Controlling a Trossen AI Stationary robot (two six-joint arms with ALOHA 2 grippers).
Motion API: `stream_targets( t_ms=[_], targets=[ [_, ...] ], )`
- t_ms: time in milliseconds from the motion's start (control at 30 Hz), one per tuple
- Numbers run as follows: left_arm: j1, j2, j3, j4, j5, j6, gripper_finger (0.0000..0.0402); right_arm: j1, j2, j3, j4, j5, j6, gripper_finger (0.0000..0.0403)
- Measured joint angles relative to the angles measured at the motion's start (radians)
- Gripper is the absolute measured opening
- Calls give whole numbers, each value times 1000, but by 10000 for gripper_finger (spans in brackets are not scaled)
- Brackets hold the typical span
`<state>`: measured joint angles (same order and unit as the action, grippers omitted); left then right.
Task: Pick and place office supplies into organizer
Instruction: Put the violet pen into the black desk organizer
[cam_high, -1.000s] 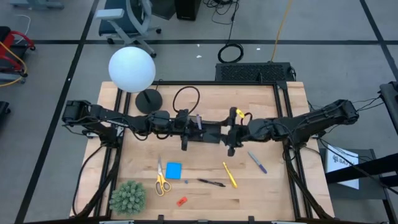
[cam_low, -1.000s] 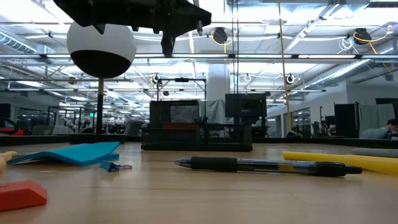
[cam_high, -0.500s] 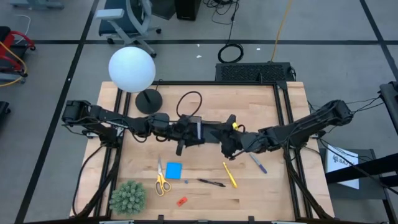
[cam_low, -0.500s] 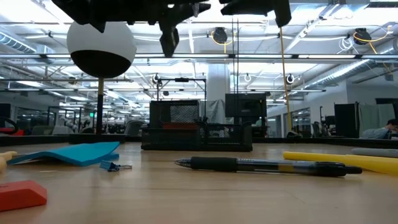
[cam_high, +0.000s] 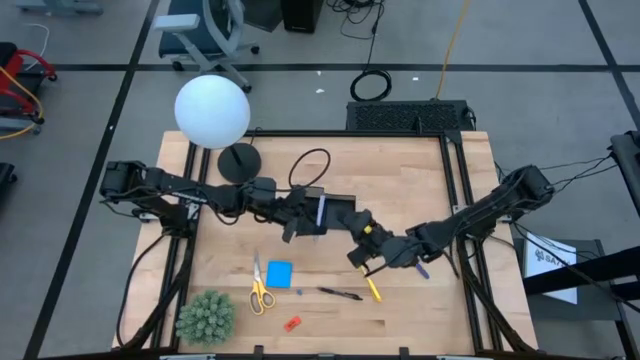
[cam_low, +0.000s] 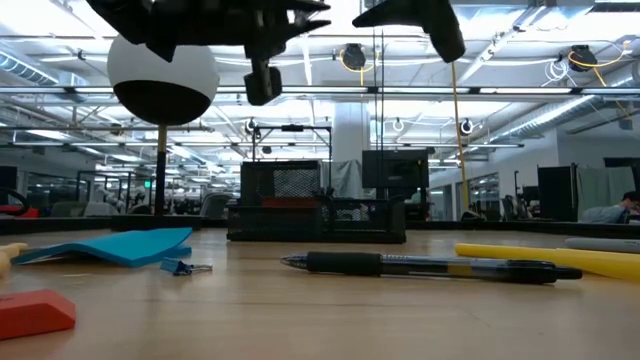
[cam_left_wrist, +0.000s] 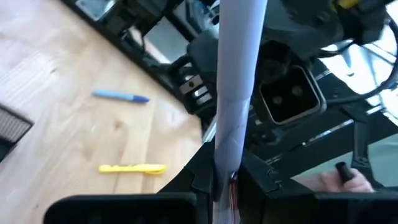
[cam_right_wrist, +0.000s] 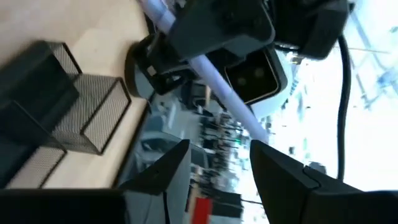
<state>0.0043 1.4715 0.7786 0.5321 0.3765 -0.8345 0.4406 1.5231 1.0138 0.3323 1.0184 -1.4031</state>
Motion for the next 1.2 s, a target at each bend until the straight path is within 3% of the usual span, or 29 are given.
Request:
stream_targets(
  t_ms=[333, 633, 767, 1200],
  targets=[
    [-12, 0, 0, -117, 19, -5, 38, 13, 115, 0, 259, 28, -283, 157],
    [-53, 0, 0, -89, 20, -32, 39, 11, 203, 0, 403, 10, -440, 154],
    [-71, 0, 0, -85, 10, -33, 40, 11, 225, 0, 477, -32, -481, 151],
    [-100, 0, 0, -67, -33, -36, 41, -28, 237, 0, 490, -78, -486, 142]
  ],
)
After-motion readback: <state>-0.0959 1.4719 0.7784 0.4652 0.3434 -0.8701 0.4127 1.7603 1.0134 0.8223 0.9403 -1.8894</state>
